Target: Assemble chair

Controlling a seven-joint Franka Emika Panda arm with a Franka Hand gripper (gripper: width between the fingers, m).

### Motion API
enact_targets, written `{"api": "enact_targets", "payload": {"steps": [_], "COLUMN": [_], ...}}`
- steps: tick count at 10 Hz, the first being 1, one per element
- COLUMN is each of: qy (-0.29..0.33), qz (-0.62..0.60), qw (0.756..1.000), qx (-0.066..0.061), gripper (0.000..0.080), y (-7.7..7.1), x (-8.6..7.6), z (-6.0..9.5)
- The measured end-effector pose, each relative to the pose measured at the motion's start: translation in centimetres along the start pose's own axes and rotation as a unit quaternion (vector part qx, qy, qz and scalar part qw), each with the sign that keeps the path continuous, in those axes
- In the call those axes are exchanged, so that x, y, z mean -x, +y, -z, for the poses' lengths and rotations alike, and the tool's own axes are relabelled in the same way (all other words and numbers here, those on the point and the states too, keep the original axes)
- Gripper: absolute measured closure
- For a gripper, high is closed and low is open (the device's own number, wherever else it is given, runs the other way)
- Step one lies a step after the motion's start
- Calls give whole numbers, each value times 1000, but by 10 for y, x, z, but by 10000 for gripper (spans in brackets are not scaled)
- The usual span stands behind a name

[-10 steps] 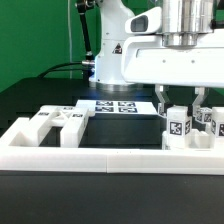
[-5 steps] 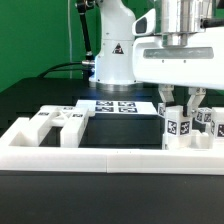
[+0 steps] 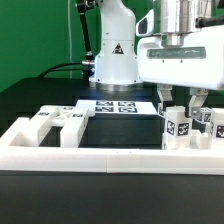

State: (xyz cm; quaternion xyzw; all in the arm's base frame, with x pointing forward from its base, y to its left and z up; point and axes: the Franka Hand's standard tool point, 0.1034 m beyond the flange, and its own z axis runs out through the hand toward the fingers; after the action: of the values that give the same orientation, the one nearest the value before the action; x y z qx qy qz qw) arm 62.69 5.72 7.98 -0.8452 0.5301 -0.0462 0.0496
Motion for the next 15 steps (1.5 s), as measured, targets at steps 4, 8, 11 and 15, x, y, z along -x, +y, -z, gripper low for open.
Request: {"api": "enact_targets", "payload": {"steps": [4, 8, 11, 15], "qy": [5, 7, 9, 11], "qz": [215, 395, 473, 584], "qw": [977, 919, 881, 811], "qx": [-5, -3, 1, 9], "gripper": [151, 151, 151, 151], "y": [-2, 0, 0, 0], "x": [-2, -8, -6, -5], "z": [2, 2, 2, 1]}}
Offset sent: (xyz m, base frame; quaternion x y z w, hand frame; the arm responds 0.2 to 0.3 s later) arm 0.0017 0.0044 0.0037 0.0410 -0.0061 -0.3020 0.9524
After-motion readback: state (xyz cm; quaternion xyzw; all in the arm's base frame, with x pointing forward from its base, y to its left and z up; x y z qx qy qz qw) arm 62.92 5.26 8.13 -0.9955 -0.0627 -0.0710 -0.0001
